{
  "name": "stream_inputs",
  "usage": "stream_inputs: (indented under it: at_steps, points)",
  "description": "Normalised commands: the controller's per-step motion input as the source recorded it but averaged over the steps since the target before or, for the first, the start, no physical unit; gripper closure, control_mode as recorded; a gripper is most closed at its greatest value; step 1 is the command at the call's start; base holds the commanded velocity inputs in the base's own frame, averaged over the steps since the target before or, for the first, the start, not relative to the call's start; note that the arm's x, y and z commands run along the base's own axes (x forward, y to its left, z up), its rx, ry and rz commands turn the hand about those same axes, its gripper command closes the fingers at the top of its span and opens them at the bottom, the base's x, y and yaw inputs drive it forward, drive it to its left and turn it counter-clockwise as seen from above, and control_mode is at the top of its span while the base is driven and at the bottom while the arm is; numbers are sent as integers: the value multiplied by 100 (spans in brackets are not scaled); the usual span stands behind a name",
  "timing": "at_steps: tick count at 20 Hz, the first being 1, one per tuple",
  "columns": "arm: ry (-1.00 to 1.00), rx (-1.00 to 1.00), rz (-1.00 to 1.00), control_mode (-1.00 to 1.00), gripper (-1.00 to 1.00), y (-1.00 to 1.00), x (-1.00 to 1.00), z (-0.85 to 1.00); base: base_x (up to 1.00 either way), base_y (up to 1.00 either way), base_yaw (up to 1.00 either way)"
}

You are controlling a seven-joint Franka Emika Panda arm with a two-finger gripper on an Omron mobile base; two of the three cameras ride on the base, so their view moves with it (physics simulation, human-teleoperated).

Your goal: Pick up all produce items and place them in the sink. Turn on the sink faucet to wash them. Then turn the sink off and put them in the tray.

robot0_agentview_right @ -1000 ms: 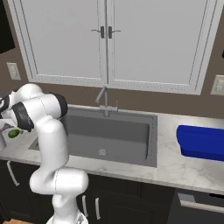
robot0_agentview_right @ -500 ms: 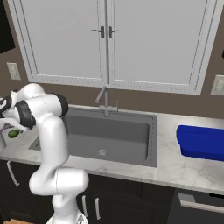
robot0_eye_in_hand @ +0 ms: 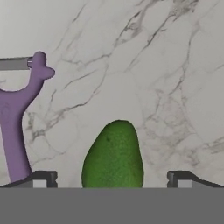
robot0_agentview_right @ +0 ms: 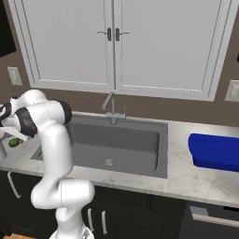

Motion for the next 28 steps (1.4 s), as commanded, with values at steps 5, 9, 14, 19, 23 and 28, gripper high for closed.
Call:
stream_inputs:
  at_steps: [5,9,14,19,23,28]
  points:
    - [0,3,0,-100,-100,-1,-18,0,0,0,0]
    - [0,2,0,-100,-100,0,-8,-1,0,0,0]
    - [0,1,0,-100,-100,0,0,-11,0,0,0]
    - [0,0,0,-100,-100,0,0,-9,0,0,0]
    - [0,0,0,-100,-100,1,0,-3,0,0,0]
    - [0,0,0,-100,-100,12,0,-4,0,0,0]
